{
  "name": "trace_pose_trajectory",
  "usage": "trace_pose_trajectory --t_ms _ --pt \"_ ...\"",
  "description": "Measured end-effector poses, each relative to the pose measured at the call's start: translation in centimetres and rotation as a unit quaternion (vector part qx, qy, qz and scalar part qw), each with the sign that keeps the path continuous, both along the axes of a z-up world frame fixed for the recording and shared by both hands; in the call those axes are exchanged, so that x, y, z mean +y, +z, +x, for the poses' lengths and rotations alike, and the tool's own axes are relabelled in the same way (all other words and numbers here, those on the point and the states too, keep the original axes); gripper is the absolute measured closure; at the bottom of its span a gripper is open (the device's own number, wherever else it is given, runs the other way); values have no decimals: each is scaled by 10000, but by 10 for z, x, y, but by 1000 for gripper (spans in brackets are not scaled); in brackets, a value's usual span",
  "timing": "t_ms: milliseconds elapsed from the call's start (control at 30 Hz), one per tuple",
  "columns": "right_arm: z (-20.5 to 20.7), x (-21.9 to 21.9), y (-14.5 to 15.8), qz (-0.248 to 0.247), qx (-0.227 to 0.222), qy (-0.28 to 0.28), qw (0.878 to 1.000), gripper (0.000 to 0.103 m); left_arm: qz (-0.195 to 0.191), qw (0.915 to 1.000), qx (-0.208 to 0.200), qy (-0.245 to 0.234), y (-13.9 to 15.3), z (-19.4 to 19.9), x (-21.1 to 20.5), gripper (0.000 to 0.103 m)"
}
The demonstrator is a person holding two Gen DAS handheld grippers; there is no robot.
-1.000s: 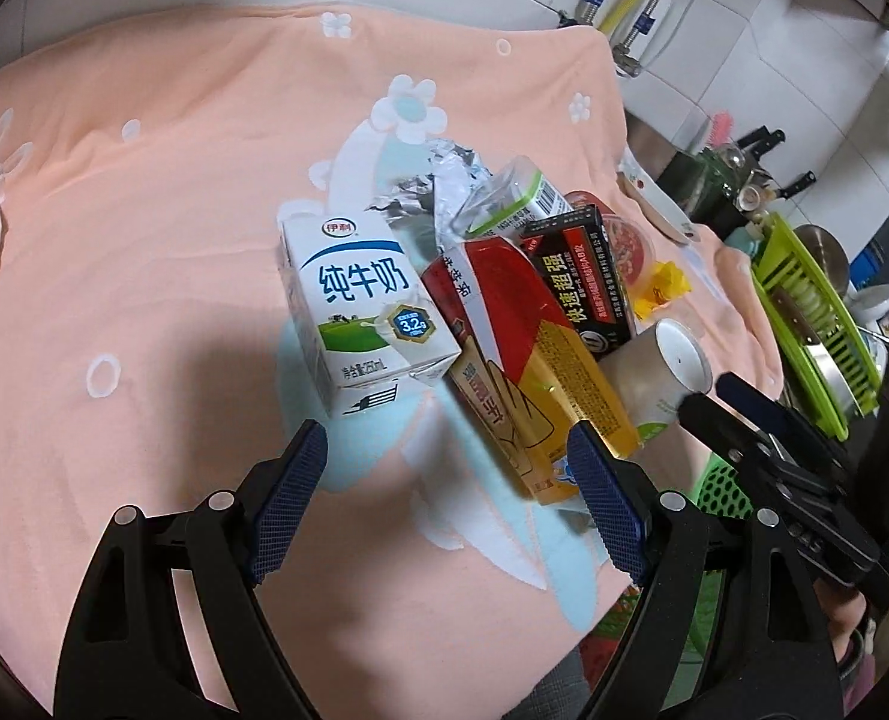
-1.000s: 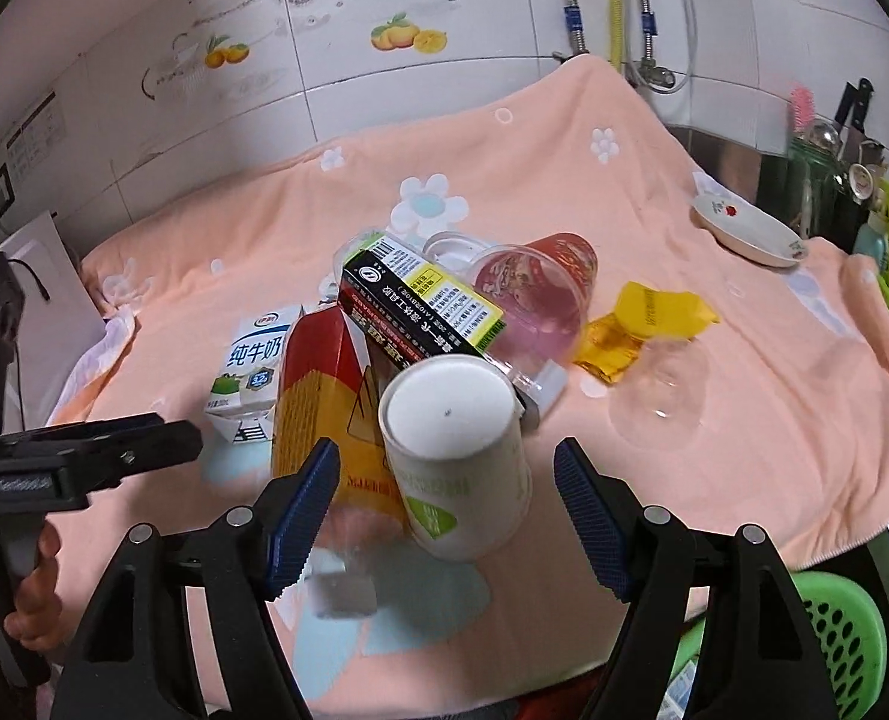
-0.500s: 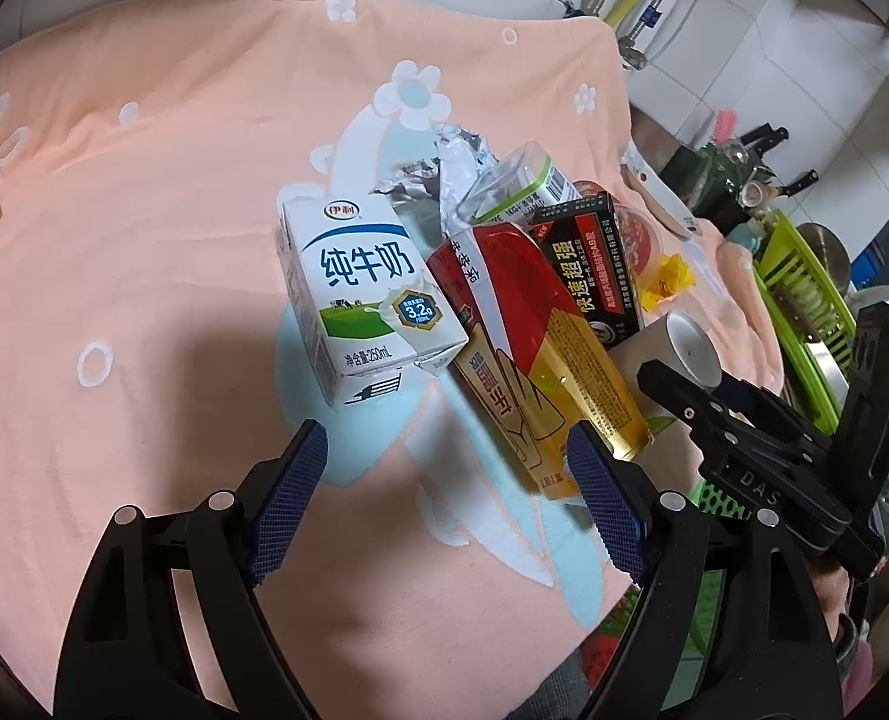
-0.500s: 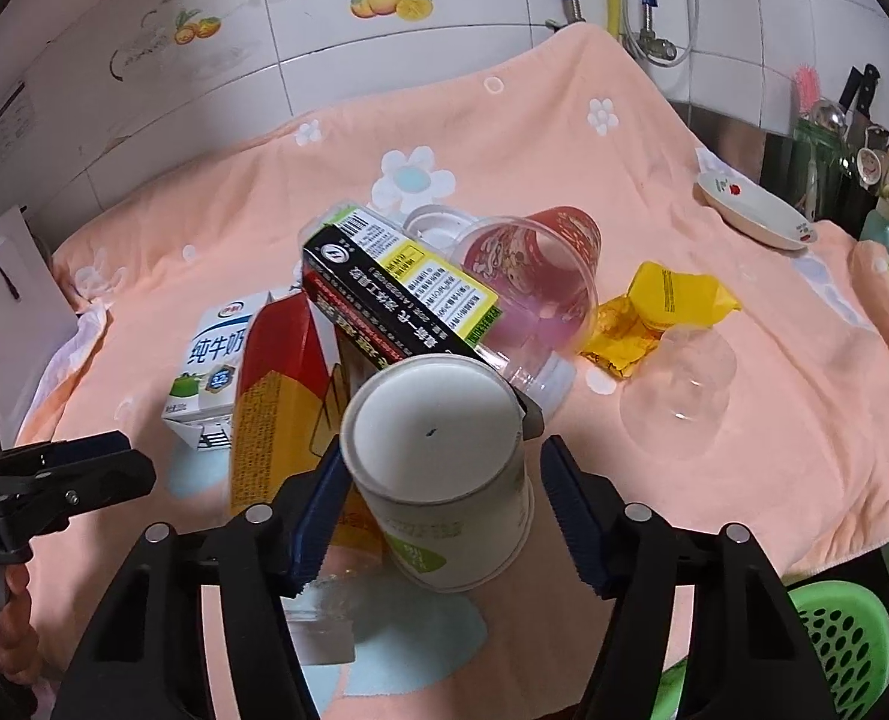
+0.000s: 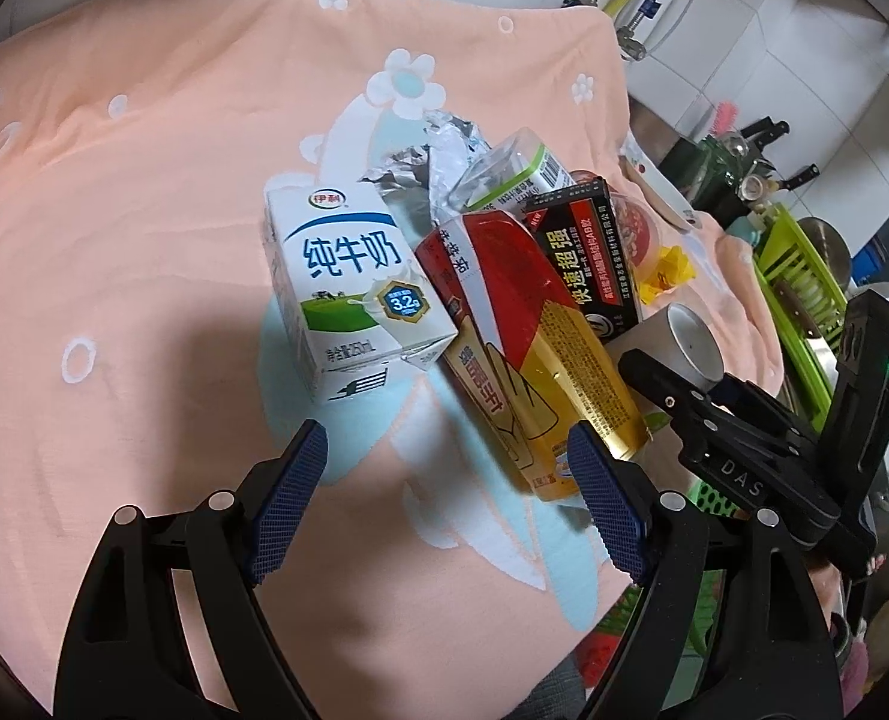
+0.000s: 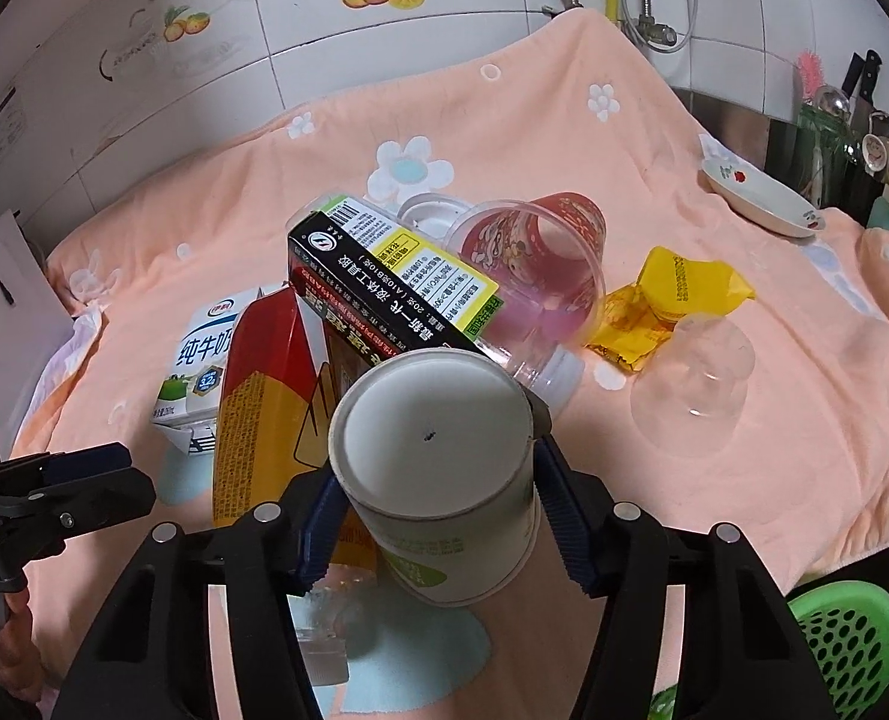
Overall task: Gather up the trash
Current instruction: 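Grasp the white paper cup with the right gripper while the left grasps the red-gold bottle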
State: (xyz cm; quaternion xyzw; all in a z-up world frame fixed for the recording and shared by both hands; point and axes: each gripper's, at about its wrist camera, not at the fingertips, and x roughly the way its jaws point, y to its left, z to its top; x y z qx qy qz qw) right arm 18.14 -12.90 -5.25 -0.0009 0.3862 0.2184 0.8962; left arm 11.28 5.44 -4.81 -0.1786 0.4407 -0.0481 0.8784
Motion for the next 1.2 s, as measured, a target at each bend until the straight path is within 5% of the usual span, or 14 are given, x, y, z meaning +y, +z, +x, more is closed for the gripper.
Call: trace_pose_trajectory --t_ms 500,1200 --pt "-26 -37 17 229 -227 -222 9992 46 -115 9998 108 -119 -2 27 -27 21" --pt "-70 -106 17 385 -323 -704 9963 46 48 9963 650 555 -13 77 -52 18"
